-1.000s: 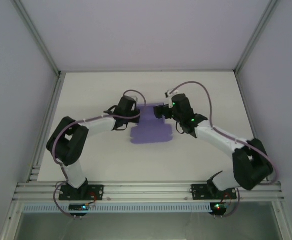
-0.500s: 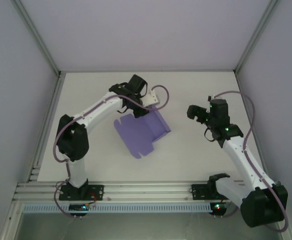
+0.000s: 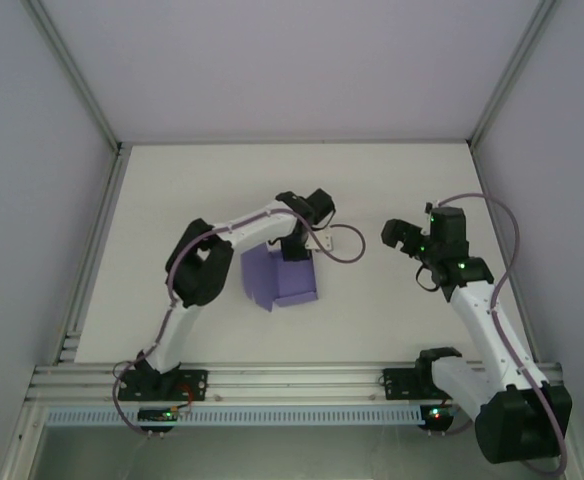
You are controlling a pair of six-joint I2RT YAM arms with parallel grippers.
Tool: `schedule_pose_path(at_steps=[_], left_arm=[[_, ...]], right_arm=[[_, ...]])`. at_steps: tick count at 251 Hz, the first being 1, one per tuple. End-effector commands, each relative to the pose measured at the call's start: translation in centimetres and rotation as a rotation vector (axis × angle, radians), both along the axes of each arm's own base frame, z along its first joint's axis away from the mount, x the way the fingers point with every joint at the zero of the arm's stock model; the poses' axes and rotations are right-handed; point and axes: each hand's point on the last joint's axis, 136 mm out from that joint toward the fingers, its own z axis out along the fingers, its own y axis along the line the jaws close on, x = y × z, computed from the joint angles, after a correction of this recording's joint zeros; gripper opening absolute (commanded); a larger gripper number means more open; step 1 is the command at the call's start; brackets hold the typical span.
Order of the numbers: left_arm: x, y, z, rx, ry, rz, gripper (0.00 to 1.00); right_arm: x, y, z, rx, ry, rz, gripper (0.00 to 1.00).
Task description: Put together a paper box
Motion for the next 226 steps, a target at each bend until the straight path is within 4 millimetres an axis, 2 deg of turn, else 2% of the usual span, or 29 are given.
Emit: schedule_pose_path(at_steps=[1,14,54,92,115,124,143,151,183,196,206,226], left_arm=[[2.0,-0.8,-3.1,0.062,-0.148,0.016,0.0],[2.0,-1.4,-3.8,0.051,-0.173,0.016,0.0],[-0.2,-3.5,-5.5,-0.018,-0.129,-0.01,0.0],[-1.3,-3.0,-8.1,0.025,-0.138,-0.024,0.0],[-1.5,-2.8,-8.2,0.018,-0.133,-0.008,0.0],[-1.3,-2.7,-7.7,0.018,-0.143,-0.006,0.0],[-0.7,-2.6,-6.4,0.028,-0.179,-0.016,0.19],[-0.3,-2.7,-5.7,0.026,-0.198,-0.018,0.22],[1.2,-3.2,-1.3,-0.033,-0.244,-0.017,0.36],[1.6,-3.3,0.6,-0.06,-0.26,-0.018,0.47],[1.7,-3.3,2.0,-0.078,-0.259,-0.026,0.48],[1.2,-3.4,4.5,-0.112,-0.257,-0.058,0.57]], right_arm=[[0.0,-0.2,0.0,0.023,-0.008,-0.004,0.99],[0.2,-0.3,0.1,0.03,-0.017,-0.007,0.99],[0.6,-0.3,0.0,0.059,-0.033,0.008,0.99],[0.9,0.0,-0.3,0.095,-0.043,0.026,0.99],[0.8,0.1,-0.6,0.102,-0.033,0.036,0.99],[0.8,0.1,-0.7,0.106,-0.029,0.041,0.99],[0.7,0.2,-0.8,0.116,-0.029,0.048,0.99],[0.7,0.4,-0.8,0.122,-0.03,0.054,0.99],[0.3,0.9,-0.8,0.141,-0.036,0.08,0.99],[0.1,0.9,-0.8,0.143,-0.035,0.083,0.99],[0.0,1.0,-0.8,0.145,-0.035,0.086,0.99],[-0.2,1.1,-0.6,0.139,-0.041,0.097,0.99]])
